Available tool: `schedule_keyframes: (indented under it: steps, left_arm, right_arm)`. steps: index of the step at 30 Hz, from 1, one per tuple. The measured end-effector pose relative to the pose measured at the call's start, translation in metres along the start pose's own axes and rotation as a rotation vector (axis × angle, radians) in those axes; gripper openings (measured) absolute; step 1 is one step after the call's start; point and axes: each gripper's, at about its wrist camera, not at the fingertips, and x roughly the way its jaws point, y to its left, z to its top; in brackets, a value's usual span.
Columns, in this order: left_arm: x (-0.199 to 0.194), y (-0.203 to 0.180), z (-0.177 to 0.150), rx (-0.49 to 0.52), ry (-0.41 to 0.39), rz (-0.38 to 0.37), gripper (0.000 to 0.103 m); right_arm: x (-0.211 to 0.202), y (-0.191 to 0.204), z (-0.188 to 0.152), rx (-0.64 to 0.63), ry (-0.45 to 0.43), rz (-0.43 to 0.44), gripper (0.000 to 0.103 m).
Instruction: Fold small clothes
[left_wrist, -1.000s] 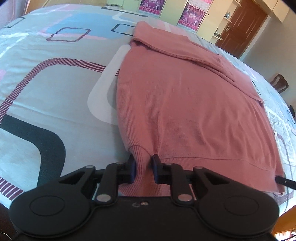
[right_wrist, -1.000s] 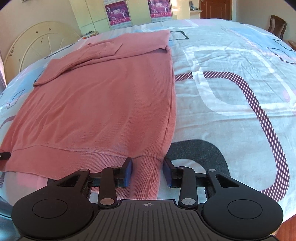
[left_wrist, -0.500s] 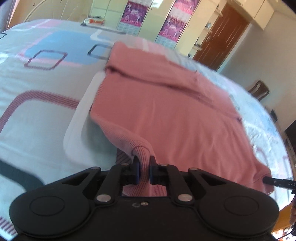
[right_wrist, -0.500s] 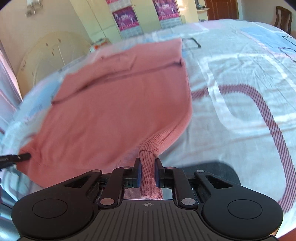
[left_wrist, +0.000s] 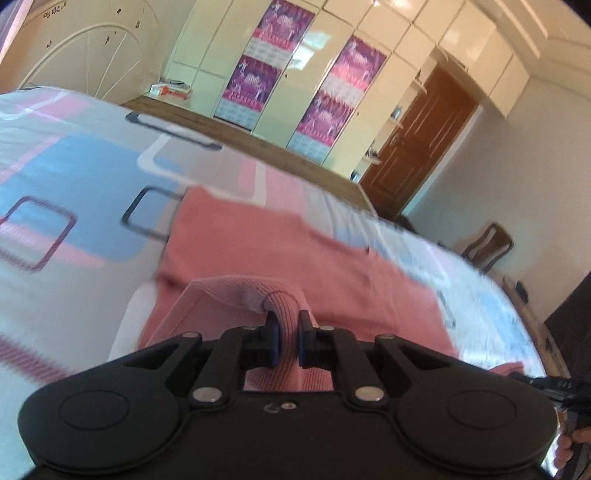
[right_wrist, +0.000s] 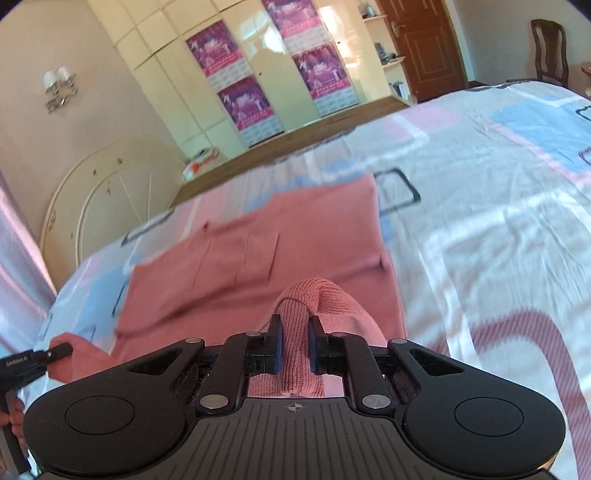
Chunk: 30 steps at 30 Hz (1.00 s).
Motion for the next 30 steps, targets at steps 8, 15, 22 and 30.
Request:
schedule_keyframes:
  steps: [8,15,22,30]
  left_arm:
    - [0.084,0.014,0.048,-0.053,0.004,0.014,0.008]
    - [0.147,0.032,0.061,-0.042,0.092,0.091,0.011]
    - [0.145,0.044,0.077,0.014,0.041,0.139,0.067]
    - [0.159,0.043,0.077,0.132,0.110,0.081,0.069]
  right_arm:
    - [0.082,-0.012,0.067,0.088,-0.011,-0.040,0.013]
    - [0.152,-0.038,0.089,0.192,0.058,-0.098,0.013]
    - [0.157,-0.052,0.103,0.219,-0.003,-0.125,0.037]
    - [0.166,-0.041,0.110,0.038,-0.009,-0.122,0.060]
